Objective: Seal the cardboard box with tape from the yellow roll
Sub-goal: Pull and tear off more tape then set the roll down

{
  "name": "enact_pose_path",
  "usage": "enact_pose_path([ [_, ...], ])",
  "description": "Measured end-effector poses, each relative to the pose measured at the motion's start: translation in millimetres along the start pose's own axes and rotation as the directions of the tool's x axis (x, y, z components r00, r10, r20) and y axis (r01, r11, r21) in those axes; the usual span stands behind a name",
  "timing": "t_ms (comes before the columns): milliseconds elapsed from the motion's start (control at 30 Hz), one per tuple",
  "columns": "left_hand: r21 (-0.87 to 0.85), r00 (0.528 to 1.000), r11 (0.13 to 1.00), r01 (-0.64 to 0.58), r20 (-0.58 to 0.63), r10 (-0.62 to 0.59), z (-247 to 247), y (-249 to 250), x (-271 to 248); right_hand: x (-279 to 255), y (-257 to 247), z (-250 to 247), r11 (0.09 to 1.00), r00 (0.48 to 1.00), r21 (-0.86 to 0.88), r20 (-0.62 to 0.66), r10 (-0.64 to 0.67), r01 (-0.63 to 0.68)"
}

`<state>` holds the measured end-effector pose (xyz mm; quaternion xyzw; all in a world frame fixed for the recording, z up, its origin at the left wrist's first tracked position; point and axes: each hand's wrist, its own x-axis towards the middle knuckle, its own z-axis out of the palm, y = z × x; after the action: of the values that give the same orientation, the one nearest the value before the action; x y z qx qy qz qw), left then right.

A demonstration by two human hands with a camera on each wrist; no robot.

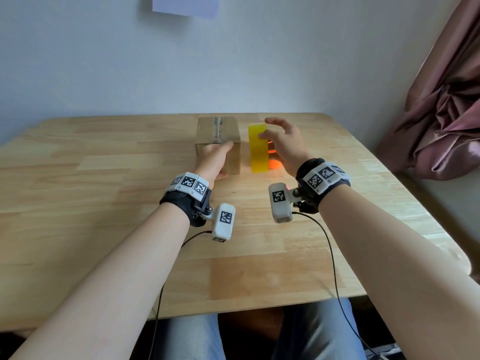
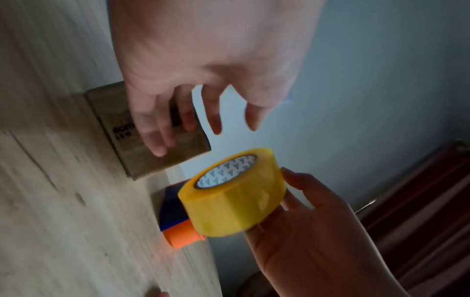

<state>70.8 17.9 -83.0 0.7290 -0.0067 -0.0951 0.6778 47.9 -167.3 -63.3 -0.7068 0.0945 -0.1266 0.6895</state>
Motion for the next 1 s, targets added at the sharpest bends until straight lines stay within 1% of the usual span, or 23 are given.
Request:
enact_pose_path([
  [67,-0.037,0.994,0.999,-0.024,0.108,0.027,1.5,-0.3,0.8,-2.4,1.8,1.3,0.999,0.994,0.033,0.106,0.019,-0.022],
  [133,0.014,0.971,0.996,-0.091,0.224,0.085,6.2,-1.9,-1.8,-8.3,1.0,3.3,0.999,0.980,0.021,0.195,0.032,-0.036],
  [200,0.061,0.958,0.984,-0.170,0.245,0.151,8.4,-5.1,-3.8,-14.6,-2.3,4.6,0.998,0.971,-0.045,0.233,0.053,-0.044],
  [267,0.069,0.959,0.982,-0.175,0.240,0.154,6.3,-10.4,-4.3,-18.1,-5.5,3.2,0.971,0.974,-0.239,0.220,0.061,-0.007],
  [333,0.103,0.959,0.981,-0.164,0.250,0.133,3.2,-18.2,-2.2,-18.0,-5.1,1.3,0.882,0.976,-0.468,0.210,0.048,0.057],
  [400,0.138,0.962,0.979,-0.151,0.250,0.113,1.3,-24.9,-2.1,-17.6,-1.9,0.4,0.798,0.975,-0.594,0.217,0.041,0.099],
  [533,0.147,0.967,0.982,-0.117,0.244,0.078,2.8,-31.0,-7.2,-18.9,2.4,2.0,0.744,0.966,-0.638,0.257,-0.039,0.200],
  [633,0.140,0.966,0.985,-0.105,0.250,0.067,4.1,-31.7,-9.2,-17.7,3.2,2.4,0.734,0.967,-0.644,0.245,-0.071,0.217],
  [766,0.179,0.964,0.979,-0.094,0.261,0.045,4.9,-29.9,-9.4,-16.1,-0.9,-0.2,0.722,0.973,-0.667,0.225,-0.043,0.186],
  [833,0.204,0.966,0.975,-0.083,0.258,0.028,5.0,-29.5,-9.6,-16.5,-2.4,-0.9,0.703,0.975,-0.695,0.220,0.008,0.151],
  [900,0.216,0.968,0.974,-0.074,0.249,0.018,5.9,-28.9,-11.6,-18.3,-5.1,0.1,0.704,0.971,-0.698,0.233,0.053,0.129],
  [1000,0.213,0.971,0.974,-0.070,0.237,0.018,7.6,-28.1,-13.5,-18.7,-10.4,3.0,0.697,0.964,-0.698,0.263,0.039,0.162],
])
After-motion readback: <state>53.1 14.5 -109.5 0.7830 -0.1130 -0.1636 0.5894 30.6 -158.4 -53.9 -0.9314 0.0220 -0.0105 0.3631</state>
